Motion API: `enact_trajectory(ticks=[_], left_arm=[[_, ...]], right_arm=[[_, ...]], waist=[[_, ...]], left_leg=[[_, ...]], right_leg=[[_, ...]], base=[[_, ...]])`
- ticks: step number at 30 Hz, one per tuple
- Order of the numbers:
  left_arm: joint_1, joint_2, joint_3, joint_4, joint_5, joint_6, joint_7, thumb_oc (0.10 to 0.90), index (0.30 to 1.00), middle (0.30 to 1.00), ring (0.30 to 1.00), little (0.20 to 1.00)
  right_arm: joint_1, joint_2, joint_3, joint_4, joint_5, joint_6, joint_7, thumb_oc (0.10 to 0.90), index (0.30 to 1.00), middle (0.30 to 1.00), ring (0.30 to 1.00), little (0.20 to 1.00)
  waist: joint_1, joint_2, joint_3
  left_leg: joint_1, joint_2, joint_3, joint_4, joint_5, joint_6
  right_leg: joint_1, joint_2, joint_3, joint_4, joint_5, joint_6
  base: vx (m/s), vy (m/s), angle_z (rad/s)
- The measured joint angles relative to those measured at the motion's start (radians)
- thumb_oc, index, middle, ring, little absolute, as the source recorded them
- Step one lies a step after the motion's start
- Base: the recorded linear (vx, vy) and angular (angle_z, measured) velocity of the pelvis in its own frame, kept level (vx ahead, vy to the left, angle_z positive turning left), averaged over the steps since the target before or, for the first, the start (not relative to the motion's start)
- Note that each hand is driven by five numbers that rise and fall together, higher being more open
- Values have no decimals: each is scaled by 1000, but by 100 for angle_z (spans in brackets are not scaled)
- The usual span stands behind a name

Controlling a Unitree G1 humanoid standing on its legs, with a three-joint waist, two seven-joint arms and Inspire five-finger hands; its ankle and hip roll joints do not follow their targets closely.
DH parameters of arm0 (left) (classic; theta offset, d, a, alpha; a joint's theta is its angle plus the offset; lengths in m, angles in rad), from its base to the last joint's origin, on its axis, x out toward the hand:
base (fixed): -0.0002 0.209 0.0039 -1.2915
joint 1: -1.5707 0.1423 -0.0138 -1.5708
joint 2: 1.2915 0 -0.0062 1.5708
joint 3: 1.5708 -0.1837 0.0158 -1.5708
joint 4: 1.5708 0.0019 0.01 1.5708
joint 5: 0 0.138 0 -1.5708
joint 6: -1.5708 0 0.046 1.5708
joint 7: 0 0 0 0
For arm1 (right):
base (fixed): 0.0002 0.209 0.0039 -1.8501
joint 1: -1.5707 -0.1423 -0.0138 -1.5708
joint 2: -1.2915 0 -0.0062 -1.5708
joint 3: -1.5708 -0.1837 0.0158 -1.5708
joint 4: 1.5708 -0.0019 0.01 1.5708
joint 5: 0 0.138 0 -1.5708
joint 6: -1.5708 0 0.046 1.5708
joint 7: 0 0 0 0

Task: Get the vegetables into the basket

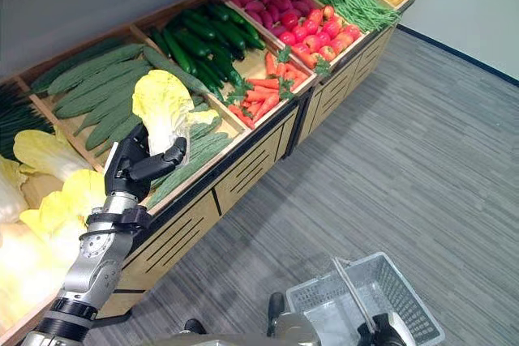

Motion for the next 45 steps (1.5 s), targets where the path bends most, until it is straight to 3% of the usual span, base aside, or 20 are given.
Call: enact_trajectory(ticks=[9,13,15,16,17,19,20,21,22,25,26,27,29,32,35,39,40,41,43,45], left_arm=[[-3,-18,-81,0,0,1,5,400,300,300,300,300],[-4,-24,-98,0,-1,2,5,400,300,300,300,300],[-6,-23,-97,-7,0,2,4,400,300,300,300,300],[-3,-23,-91,-24,-1,2,7,400,300,300,300,300],[-4,-22,-91,-28,-1,2,8,400,300,300,300,300],[-6,-26,-92,-66,0,0,14,400,300,300,300,300],[-10,-27,-92,-68,0,0,13,400,300,300,300,300],[-16,-36,-93,-70,1,-3,14,400,300,300,300,300],[-15,-39,-93,-71,2,-6,15,400,300,300,300,300],[-12,-40,-93,-71,11,-6,14,400,300,300,300,300],[-13,-38,-95,-76,16,-11,8,400,300,300,300,300],[-12,-35,-95,-77,16,-14,5,400,300,300,300,300],[-3,-16,-94,-75,15,-14,11,400,300,300,300,300],[22,1,-72,-43,2,-14,3,400,300,300,300,300],[21,0,-61,-1,-10,-27,0,400,300,300,300,300],[21,14,-46,28,-24,-25,-1,400,300,300,300,300],[22,17,-49,28,-23,-25,-2,400,300,300,300,300],[23,20,-49,28,-23,-25,-2,400,300,300,300,300],[24,23,-49,29,-23,-24,-2,400,300,300,300,300],[24,29,-48,29,-23,-24,-2,400,300,300,300,300]], right_arm=[[7,-3,-9,-10,39,-11,-31,400,300,300,300,300],[5,-7,-27,0,50,-11,-38,400,300,300,300,300],[-9,-18,-27,5,60,-11,-47,400,300,300,300,300],[-32,-31,-22,16,60,-2,-49,400,300,300,300,300],[-34,-33,-22,25,60,-3,-49,400,300,300,300,300],[-101,-50,-21,60,60,-2,-53,400,300,300,300,300],[-107,-50,-19,50,59,-4,-55,400,300,300,300,300],[-115,-54,2,58,58,-5,-56,400,300,300,300,300],[-118,-58,4,62,58,-6,-55,400,300,300,300,300],[-104,-59,5,59,57,-10,-57,400,300,300,300,300],[-88,-58,5,66,58,-7,-54,400,300,300,300,300],[-82,-55,5,69,57,-9,-53,400,300,300,300,300],[-55,-44,1,74,58,-7,-52,400,300,300,300,300],[-83,-33,2,40,58,-5,-50,400,300,300,300,300],[-101,-25,0,29,58,-4,-46,400,300,300,300,300],[-158,-11,3,10,58,-13,-42,400,300,300,300,300],[-171,-8,4,19,58,-7,-47,400,300,300,300,300],[-174,-9,4,18,58,-10,-47,400,300,300,300,300],[-178,-6,9,18,58,-11,-48,400,300,300,300,300],[-164,-5,14,15,56,-12,-47,400,300,300,300,300]], waist=[[-28,43,-2],[-28,49,19],[-20,42,26],[-16,42,29],[-12,42,31],[22,42,44],[12,43,50],[22,39,55],[36,41,59],[18,57,66],[19,78,71],[20,71,76],[10,61,84],[16,57,87],[20,53,88],[20,23,101],[40,16,101],[54,17,101],[52,17,100],[63,14,98]], left_leg=[[9,50,-17,66,8,-10],[-5,77,-81,165,52,-77],[-46,78,-167,219,34,-94],[-68,26,-307,199,-17,-99],[-69,11,-344,186,-21,-100],[-69,-80,-532,25,-43,-66],[-88,-88,-548,22,-41,-63],[-112,-116,-647,17,-39,-61],[-126,-128,-685,13,-31,-49],[-149,-116,-637,27,-14,-23],[-148,-112,-617,22,-10,15],[-148,-122,-601,17,-10,19],[-129,-157,-561,-29,32,67],[-83,-194,-474,-31,-2,110],[-68,-206,-436,-31,-17,123],[-70,-213,-333,-31,-31,139],[-77,-200,-277,-31,-25,153],[-81,-191,-252,-30,-31,154],[-78,-170,-233,-27,-36,157],[-66,-154,-220,-27,-33,137]], right_leg=[[35,35,25,-30,7,-16],[47,40,36,-11,-28,-52],[47,36,80,-3,-8,-68],[33,33,114,-10,9,-80],[31,32,126,-12,12,-80],[29,43,222,-48,42,-65],[39,51,237,-54,39,-70],[37,58,274,-58,38,-71],[31,59,286,-57,40,-71],[43,68,277,-64,41,-63],[37,76,291,-53,26,-41],[27,62,291,-53,23,-36],[12,23,303,-49,38,11],[15,-13,363,-26,17,47],[-8,-15,391,17,11,68],[-56,-23,429,25,13,111],[-104,-49,285,73,-8,92],[-131,-66,198,125,-16,89],[-118,-122,96,170,-34,96],[-77,-157,68,168,-24,108]], base=[[-56,-220,-12],[-61,-154,-9],[37,-40,-41],[59,-14,-43],[40,-2,-80],[51,5,-127],[64,21,-115],[47,59,-87],[58,102,-102],[55,151,-52],[41,116,-40],[59,223,-51],[55,332,-47],[27,258,-69],[-67,256,-37],[-96,43,-84],[-83,11,-96],[-35,-6,-87],[-34,-37,-44],[-10,-59,-33]])
